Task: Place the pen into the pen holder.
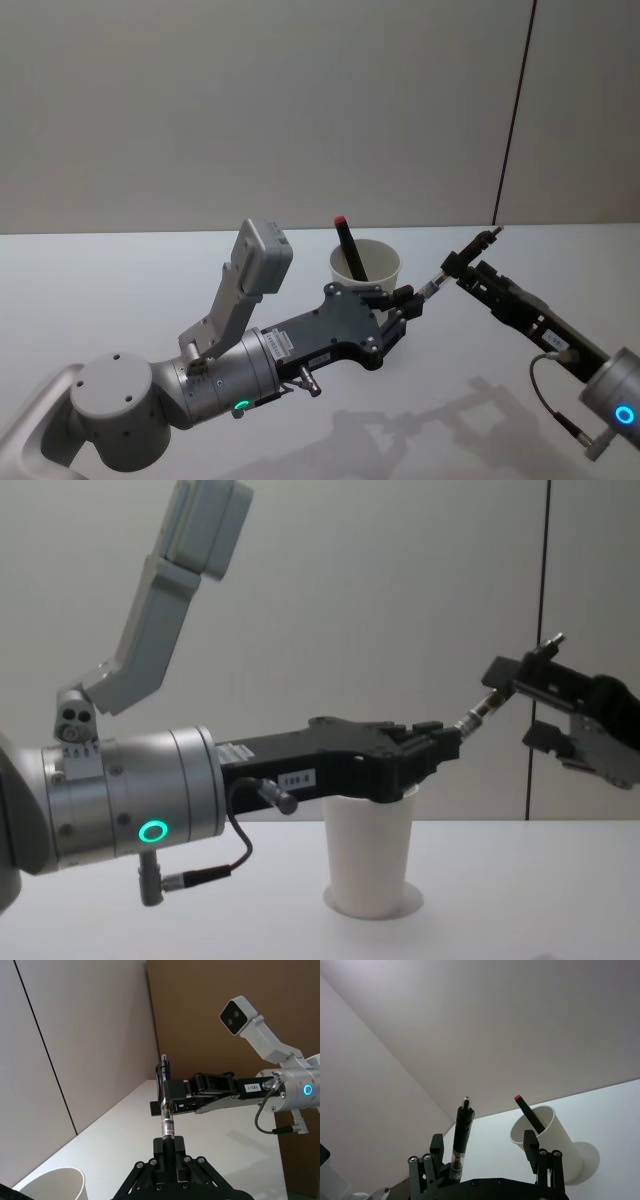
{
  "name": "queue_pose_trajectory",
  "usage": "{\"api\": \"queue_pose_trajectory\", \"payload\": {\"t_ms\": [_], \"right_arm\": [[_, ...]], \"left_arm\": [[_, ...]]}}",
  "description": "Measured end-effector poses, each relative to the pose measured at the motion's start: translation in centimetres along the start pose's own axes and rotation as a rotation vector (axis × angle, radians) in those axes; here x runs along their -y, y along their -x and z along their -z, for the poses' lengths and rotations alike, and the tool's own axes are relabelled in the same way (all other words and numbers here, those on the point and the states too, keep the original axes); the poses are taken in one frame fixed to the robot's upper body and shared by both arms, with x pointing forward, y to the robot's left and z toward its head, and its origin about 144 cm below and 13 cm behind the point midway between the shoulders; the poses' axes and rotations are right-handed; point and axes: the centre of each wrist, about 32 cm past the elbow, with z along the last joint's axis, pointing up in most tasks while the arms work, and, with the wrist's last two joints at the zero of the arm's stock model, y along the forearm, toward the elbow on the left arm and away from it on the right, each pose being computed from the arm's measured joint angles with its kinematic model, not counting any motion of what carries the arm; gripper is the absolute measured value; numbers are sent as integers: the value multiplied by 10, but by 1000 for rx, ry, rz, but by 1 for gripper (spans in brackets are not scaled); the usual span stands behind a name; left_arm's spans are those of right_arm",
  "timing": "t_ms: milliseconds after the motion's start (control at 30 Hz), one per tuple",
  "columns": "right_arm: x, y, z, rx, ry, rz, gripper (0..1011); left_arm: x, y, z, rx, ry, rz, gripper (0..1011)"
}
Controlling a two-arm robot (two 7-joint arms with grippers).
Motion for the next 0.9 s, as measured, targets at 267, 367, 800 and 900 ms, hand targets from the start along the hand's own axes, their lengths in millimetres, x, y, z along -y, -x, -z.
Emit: {"api": "queue_pose_trajectory", "payload": {"t_ms": [267, 367, 800, 900], "right_arm": [[-5, 10, 1, -11, 3, 5, 1002], [-7, 13, 1, -14, 5, 7, 1002], [-12, 27, 0, -13, 15, 47, 1002], [-12, 29, 0, -10, 18, 59, 1002]], "left_arm": [[0, 0, 0, 0, 0, 0, 131], [0, 0, 0, 0, 0, 0, 131], [0, 0, 0, 0, 0, 0, 130], [0, 0, 0, 0, 0, 0, 131]]}}
